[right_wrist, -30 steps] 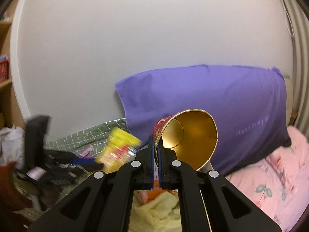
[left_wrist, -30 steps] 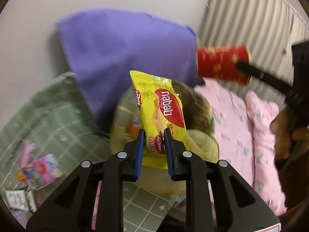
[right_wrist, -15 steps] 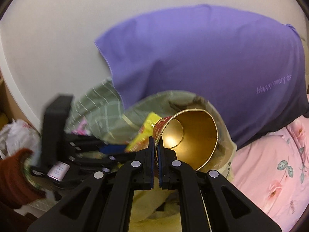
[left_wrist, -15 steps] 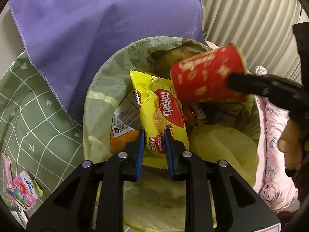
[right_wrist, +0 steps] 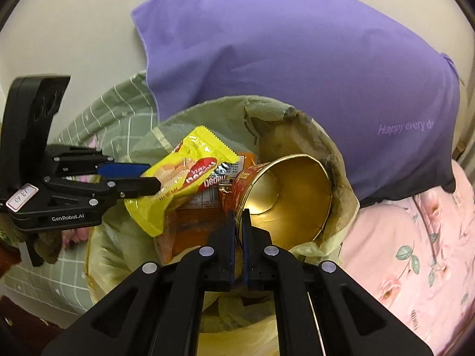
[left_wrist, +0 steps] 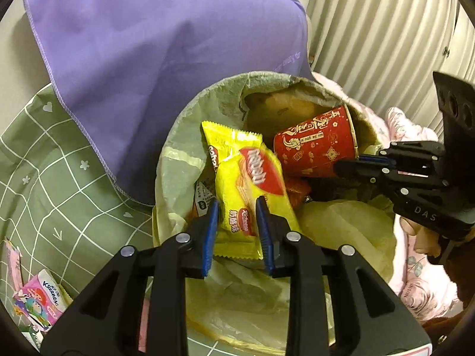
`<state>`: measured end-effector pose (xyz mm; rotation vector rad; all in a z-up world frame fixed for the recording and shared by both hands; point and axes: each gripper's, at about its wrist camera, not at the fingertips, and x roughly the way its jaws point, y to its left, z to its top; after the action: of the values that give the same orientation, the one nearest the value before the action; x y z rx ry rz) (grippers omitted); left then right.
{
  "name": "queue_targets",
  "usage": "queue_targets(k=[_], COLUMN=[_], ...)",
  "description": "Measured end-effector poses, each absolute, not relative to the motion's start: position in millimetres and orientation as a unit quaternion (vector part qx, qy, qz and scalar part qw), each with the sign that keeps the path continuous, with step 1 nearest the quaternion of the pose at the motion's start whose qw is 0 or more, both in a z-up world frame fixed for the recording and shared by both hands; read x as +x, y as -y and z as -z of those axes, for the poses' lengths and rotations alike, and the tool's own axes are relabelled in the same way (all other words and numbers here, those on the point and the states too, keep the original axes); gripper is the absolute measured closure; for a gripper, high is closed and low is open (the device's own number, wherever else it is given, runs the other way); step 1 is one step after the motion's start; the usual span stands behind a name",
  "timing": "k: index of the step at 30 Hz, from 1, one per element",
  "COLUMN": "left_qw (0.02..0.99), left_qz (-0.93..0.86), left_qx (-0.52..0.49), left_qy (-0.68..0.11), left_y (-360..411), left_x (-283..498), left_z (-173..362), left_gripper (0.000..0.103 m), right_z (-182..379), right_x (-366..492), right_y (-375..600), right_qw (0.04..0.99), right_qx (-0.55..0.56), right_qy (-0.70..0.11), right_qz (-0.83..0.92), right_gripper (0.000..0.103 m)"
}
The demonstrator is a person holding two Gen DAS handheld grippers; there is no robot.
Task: Collect trash
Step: 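Carry the nabati packet and red cup over the bin and open both tools, then move both tools back over the table toward the remaining wrappers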
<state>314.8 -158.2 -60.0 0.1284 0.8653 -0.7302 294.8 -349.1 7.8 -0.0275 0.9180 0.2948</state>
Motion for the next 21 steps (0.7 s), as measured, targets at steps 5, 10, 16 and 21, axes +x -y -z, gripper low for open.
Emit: queue_targets(k=[5, 10, 16, 21], left_qw=[0.843, 0.861, 0.901, 0.939], left_qz=[0.354, 0.351, 0.29, 0.151], left_qx=[0.058, 0.041, 0.01, 0.004], left_qy=[-0.401, -0.366, -0.323, -0.31], left_y=[144.4, 122.3, 50.0, -37.3], left_x=[311.6, 289.6, 245.5, 209.5], left_z=[50.2, 16.7, -7.4, 11.7], left_gripper=[0.065, 0.064, 0.059, 0.056], right_z=[-23.1, -38.5, -65.5, -71.1], right_x=[285.5, 274.8, 260.0, 254.4], right_y=[341.4, 333.1, 303.6, 251.8], right_qw=[0.9, 0.908, 0.923, 0.927], right_qx=[-0.041, -0.035, 0.006, 0.005], right_qy=[-0.416, -0.393, -0.331, -0.288], right_qz=[-0.124, -0.138, -0.195, -0.239], right_gripper=[0.077, 0.063, 0.063, 0.055])
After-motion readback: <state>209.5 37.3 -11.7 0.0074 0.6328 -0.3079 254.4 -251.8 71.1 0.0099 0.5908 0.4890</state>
